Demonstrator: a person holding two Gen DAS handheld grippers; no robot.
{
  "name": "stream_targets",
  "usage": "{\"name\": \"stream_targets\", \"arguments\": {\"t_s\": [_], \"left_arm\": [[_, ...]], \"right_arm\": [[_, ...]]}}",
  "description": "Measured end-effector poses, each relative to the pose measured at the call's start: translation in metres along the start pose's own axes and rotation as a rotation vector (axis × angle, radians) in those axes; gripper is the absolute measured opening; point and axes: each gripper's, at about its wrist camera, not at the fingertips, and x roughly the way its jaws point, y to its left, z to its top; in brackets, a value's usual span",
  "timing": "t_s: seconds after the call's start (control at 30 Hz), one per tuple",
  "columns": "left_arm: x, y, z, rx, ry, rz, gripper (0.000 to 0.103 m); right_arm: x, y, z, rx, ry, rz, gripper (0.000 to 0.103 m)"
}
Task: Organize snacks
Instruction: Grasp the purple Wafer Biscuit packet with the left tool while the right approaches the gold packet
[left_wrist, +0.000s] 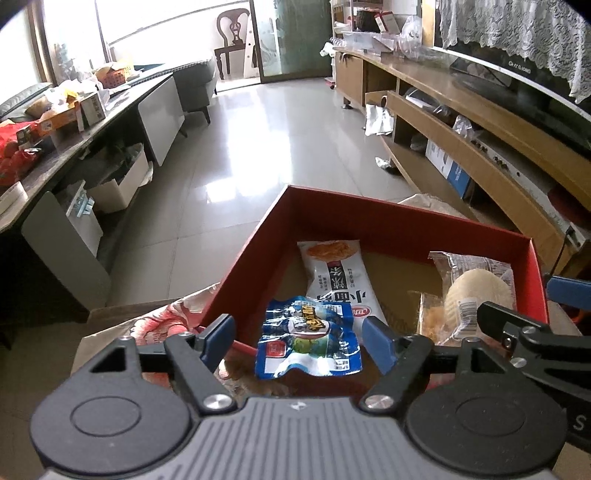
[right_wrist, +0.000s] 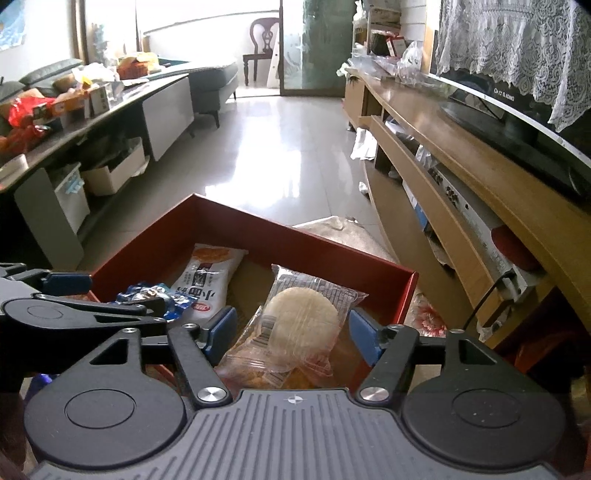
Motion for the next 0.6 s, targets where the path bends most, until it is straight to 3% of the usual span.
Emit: {"name": "stream_targets", "arguments": {"t_s": [0.37, 0.6], "left_arm": [[-0.020, 0.010, -0.013, 0.013, -0.016, -0.001, 0.081], [-0.028, 0.045, -0.038, -0.029, 0.051, -0.012, 0.081]], "right_arm": [[-0.017, 0.008, -0.005, -0.007, -0.013, 0.008, 0.076], [-0.028, 0.023, -0.017, -0.021, 0.018, 0.048, 0.076]]}}
